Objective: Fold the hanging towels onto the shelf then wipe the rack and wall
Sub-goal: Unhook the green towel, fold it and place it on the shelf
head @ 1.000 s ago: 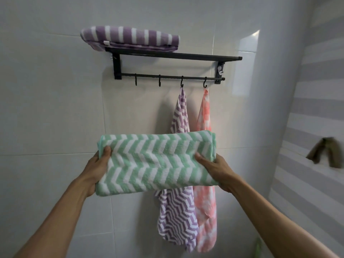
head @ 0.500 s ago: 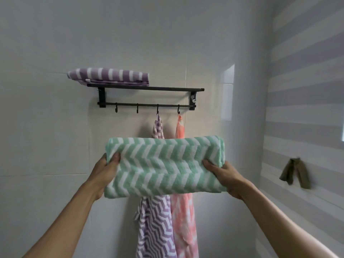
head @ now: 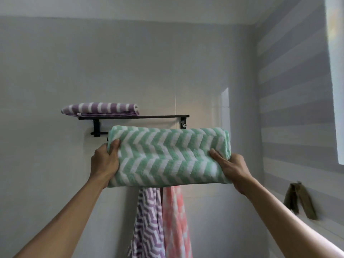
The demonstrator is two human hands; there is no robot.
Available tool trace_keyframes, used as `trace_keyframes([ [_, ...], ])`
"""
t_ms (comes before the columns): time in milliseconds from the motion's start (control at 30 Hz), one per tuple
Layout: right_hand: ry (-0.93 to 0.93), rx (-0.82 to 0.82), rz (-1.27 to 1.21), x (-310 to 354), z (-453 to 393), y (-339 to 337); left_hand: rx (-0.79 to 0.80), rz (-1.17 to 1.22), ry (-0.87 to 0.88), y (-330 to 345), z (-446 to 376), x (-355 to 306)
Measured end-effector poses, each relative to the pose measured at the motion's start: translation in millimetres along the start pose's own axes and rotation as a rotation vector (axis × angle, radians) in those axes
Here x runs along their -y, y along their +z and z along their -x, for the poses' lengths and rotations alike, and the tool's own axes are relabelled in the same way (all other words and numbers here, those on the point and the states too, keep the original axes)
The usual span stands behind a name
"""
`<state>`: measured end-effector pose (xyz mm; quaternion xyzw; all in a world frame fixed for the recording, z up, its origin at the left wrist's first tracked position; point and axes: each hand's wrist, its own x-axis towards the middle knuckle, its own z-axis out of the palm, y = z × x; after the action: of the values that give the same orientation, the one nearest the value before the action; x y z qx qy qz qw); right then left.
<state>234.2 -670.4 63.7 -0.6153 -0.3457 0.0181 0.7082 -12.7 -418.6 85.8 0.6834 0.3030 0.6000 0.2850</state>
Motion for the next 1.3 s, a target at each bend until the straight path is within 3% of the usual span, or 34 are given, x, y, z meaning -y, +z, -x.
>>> trace_keyframes([
  [433, -0.115, -0.158, 0.013, 42, -132, 39, -0.131, 0.075, 0.123, 55, -125, -32],
  [633, -0.174, -0.195, -0.040, 58, -181, 54, -0.101, 0.094, 0.177, 84, -189, -33],
  [1300, -0.089, -0.104, -0.072, 66, -359, 60, -0.239, 0.059, 0.272, 189, -315, -77],
])
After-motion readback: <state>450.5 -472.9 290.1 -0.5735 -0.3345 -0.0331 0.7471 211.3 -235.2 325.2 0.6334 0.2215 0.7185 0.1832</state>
